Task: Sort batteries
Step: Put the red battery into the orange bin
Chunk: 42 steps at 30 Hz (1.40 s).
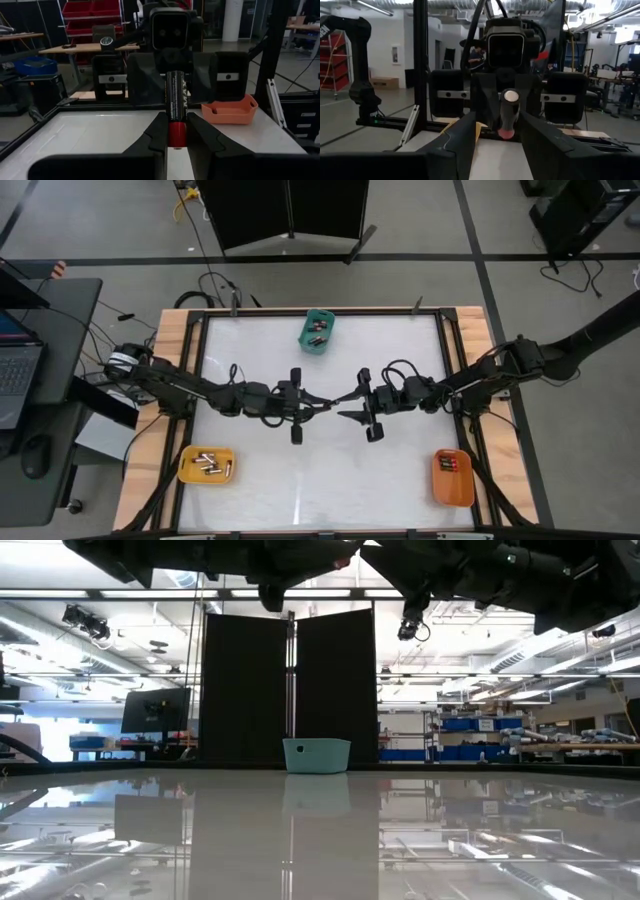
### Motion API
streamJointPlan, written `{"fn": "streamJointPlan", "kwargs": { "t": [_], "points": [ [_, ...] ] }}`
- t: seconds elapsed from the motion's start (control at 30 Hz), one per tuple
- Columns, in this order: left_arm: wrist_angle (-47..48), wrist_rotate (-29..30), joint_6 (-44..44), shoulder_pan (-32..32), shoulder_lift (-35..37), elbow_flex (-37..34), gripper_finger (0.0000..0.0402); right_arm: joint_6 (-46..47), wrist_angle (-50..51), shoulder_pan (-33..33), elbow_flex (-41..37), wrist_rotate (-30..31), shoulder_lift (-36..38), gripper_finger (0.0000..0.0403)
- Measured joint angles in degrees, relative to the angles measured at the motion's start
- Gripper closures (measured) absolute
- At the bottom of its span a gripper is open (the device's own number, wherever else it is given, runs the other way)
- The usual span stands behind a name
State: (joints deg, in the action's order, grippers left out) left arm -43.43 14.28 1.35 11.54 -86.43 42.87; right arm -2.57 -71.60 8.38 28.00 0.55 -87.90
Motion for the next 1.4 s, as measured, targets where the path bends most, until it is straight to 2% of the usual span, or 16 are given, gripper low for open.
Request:
{"fn": "streamJointPlan", "kwargs": {
  "t": [0.33, 0.8, 0.93, 1.2, 1.4],
  "points": [
    [-0.79, -1.75, -2.10, -1.48, -0.57, 0.00, 0.0352, -0.20, 0.23, -0.16, 0.00, 3.14, 0.00, 0.0242],
    [-5.71, -2.26, -1.78, -1.46, -4.00, 0.02, 0.0352, -0.70, 0.13, -0.20, 0.00, 3.29, 0.00, 0.0245],
    [-6.06, -2.29, -1.79, -1.58, -3.98, 0.02, 0.0352, -0.95, 0.14, -0.20, 0.00, 3.29, 0.00, 0.0265],
    [-5.92, -3.07, -2.82, -2.54, -3.98, 0.02, 0.0352, -2.57, 0.15, -0.22, 0.00, 3.27, 0.00, 0.0343],
    [-5.29, -3.19, -2.98, -2.77, -3.93, 0.02, 0.0353, -3.01, 0.56, -0.22, 0.00, 3.07, 0.00, 0.0342]
  ]
}}
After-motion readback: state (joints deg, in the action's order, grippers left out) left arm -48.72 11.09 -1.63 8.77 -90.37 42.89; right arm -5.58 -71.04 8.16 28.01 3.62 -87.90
